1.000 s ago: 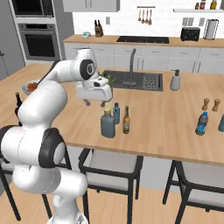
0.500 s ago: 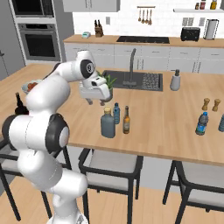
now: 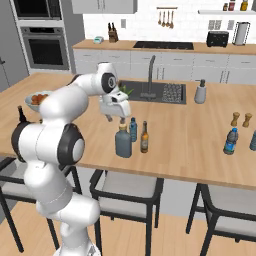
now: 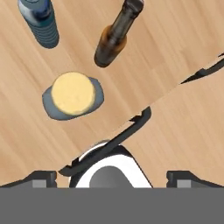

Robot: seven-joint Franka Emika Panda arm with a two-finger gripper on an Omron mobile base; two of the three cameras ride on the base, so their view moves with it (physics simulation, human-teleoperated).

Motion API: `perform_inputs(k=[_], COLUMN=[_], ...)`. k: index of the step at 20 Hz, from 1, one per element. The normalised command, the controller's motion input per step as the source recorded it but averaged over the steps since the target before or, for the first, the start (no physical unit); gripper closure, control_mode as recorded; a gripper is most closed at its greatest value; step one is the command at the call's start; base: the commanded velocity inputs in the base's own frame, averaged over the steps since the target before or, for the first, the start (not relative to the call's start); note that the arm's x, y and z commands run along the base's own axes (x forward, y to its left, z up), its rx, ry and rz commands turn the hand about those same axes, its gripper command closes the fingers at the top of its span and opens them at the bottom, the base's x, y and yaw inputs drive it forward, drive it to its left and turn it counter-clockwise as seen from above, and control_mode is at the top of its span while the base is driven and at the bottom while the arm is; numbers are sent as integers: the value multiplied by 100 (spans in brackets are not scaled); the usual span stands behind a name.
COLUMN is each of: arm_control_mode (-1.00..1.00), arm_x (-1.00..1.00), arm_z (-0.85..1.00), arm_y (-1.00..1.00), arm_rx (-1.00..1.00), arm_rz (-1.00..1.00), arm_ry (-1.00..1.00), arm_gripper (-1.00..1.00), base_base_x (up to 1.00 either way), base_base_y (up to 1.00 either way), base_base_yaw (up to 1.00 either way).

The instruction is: Move the plastic bottles in the middle to the plastics group, and the glass bottles in the middle to the glass group.

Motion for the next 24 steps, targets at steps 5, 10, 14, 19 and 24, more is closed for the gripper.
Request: perform_inputs(k=[5,10,14,19,24], arm_control_mode=[-100,-100,-100,-100,-100], arm_x=[19,16,15,31,43], arm_z=[-19,-20,-21,-13,-10], arm_y=[-22,-1,1,0,0], arm_rx=[1,3,5,1,0], arm_rz=[-2,0,0,0,0], arm_ry=[-6,-13,-13,-4,0], arm_gripper=[-100,-100,-100,-100,-100], base_base_x=[0,0,0,0,0], base_base_y=[0,0,0,0,0], base_base_yaw=[0,0,0,0,0])
